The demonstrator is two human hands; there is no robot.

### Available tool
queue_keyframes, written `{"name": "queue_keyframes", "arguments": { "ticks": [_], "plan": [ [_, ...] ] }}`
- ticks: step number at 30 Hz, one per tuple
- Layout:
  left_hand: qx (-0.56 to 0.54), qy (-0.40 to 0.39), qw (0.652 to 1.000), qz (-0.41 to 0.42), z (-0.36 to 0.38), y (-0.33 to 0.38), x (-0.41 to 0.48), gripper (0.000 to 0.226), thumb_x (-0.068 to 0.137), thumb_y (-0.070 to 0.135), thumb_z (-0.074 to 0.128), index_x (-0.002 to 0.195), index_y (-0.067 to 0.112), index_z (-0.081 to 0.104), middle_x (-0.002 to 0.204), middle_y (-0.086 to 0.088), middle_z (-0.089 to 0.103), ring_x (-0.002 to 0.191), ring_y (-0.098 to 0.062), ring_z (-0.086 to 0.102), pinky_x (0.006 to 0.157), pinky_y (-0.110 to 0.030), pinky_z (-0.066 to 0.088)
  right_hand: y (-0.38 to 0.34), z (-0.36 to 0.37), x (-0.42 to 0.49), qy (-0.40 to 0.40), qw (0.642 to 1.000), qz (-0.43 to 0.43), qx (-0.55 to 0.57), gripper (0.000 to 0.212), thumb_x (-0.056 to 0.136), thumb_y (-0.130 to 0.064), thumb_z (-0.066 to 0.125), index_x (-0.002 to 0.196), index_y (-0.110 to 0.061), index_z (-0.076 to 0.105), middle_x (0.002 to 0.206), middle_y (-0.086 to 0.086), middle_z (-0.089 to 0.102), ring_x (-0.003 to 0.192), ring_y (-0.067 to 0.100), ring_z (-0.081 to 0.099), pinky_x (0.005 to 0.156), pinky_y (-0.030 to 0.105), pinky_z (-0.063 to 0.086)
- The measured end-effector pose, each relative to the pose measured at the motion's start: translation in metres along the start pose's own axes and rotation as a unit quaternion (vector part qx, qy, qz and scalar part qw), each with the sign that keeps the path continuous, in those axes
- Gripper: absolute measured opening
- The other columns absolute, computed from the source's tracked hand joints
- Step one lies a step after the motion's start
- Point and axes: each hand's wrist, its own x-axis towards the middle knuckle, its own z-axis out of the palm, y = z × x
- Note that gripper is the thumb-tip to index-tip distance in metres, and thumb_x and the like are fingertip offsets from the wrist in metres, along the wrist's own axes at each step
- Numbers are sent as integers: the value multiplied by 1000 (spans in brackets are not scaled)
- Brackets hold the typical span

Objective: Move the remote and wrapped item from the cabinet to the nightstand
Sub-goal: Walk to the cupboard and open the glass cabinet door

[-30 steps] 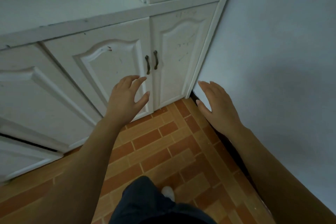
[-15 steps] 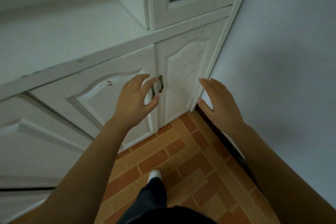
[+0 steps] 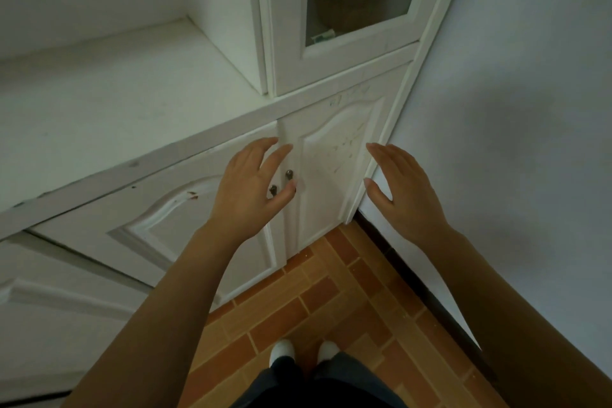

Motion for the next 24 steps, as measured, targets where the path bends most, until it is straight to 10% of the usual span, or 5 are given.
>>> {"name": "queue_keyframes", "arguments": {
  "ticks": [24],
  "plan": [
    [84,220,972,11,-138,17,105,59,83,47,40,133,16,39,141,-15,40,128,-32,37,102,-55,34,-54,-128,129,182,968,-171,-12,53,90,-37,39,137,-14,35,143,7,41,134,25,31,109,36,20]
  ]
}}
